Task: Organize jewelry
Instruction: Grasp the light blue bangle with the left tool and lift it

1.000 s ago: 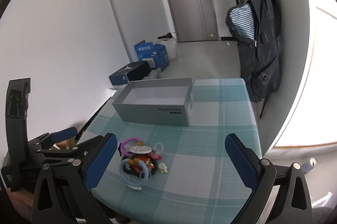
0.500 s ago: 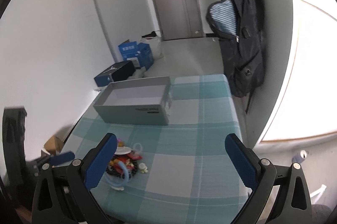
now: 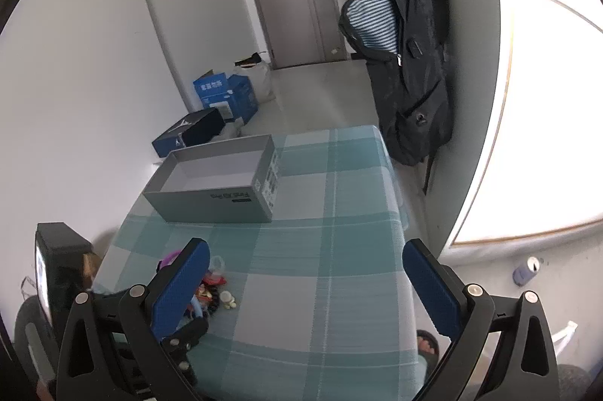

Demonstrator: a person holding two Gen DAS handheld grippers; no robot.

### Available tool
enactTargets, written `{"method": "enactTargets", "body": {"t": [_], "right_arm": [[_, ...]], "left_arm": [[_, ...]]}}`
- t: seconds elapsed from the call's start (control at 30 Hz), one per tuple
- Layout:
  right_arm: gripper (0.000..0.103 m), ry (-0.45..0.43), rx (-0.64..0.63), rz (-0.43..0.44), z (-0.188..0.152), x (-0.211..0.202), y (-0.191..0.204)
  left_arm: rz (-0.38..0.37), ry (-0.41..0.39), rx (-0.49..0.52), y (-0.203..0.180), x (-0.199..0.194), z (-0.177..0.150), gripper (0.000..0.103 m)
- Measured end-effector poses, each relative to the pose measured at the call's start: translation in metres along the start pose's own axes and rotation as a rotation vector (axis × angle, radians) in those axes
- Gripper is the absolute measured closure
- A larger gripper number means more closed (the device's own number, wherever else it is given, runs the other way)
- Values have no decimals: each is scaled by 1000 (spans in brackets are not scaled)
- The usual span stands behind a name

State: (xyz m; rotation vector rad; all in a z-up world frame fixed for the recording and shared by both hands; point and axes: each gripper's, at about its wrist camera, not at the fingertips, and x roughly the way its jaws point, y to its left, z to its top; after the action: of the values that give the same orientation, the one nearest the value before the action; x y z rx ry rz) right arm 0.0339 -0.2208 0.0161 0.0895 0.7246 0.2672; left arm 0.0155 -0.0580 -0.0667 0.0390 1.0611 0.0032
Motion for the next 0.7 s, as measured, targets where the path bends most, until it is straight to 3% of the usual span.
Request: {"method": "enactTargets", "body": {"t": [0.13,0.17,0.2,0.7], "right_arm": [[0,8,28,2,0,1,-6],[0,8,32,3,1,1,-7],[0,7,34,3,1,1,-7],[0,11,30,-9,-1,3,-5]], "left_arm": [[1,14,28,-3,2,-5,37],[-6,17,34,-4,1,-5,46],[-11,19,42,-5,-1,-6,47],[-182,-29,2,6,-21,5,47]]}}
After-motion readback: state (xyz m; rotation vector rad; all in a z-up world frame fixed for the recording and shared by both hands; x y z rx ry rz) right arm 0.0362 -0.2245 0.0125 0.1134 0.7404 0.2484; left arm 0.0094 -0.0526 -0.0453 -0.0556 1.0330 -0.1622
